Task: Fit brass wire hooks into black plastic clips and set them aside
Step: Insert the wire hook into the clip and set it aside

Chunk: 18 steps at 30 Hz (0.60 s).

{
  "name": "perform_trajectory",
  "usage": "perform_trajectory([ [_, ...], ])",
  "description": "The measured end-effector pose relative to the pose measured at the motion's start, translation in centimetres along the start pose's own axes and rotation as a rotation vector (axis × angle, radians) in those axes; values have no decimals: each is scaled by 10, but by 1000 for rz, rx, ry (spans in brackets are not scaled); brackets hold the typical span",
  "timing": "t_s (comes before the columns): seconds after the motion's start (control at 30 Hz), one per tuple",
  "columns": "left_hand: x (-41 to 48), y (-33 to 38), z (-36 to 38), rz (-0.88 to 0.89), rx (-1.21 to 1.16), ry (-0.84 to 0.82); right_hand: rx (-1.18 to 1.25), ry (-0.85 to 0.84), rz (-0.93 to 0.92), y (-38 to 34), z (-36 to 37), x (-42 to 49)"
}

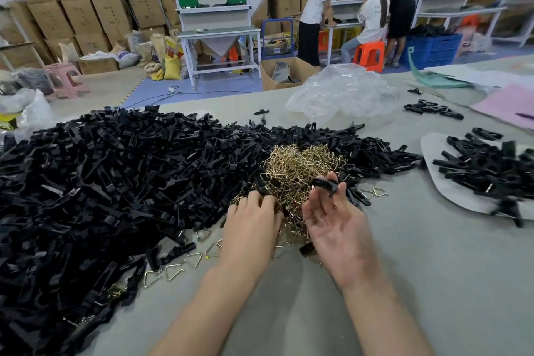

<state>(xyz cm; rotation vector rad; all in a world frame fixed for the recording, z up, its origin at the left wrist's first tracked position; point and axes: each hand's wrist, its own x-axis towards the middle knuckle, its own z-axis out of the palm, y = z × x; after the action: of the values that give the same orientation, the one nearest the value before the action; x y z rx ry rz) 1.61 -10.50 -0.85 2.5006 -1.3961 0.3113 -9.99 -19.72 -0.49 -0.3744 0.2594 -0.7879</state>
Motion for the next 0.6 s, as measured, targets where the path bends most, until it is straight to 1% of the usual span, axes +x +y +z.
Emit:
perform_trajectory([
  [0.1,5,-3,-4,-3,-80,-49,-7,19,17,0,0,0],
  [0.17,0,-8,-8,-1,-137,-44,-5,25,28,-1,0,0],
  [0.27,-15,-19,-17,4,-190,49,-19,14,32,0,0,-1],
  [0.37,-31,-32,-26,-71,-228,138,-66,-15,47,-2,1,-7],
  [0.4,-36,-37,-26,-130,-306,151,-84,-26,54,-2,1,-9],
  [0.5,-49,-47,-24,-262,-669,192,-138,-63,78,0,4,-12],
  [0.53,-53,-47,-23,-275,-739,204,-149,-82,97,2,5,-13],
  [0.6,-56,-45,-20,-294,-792,219,-181,-130,143,7,9,-13],
])
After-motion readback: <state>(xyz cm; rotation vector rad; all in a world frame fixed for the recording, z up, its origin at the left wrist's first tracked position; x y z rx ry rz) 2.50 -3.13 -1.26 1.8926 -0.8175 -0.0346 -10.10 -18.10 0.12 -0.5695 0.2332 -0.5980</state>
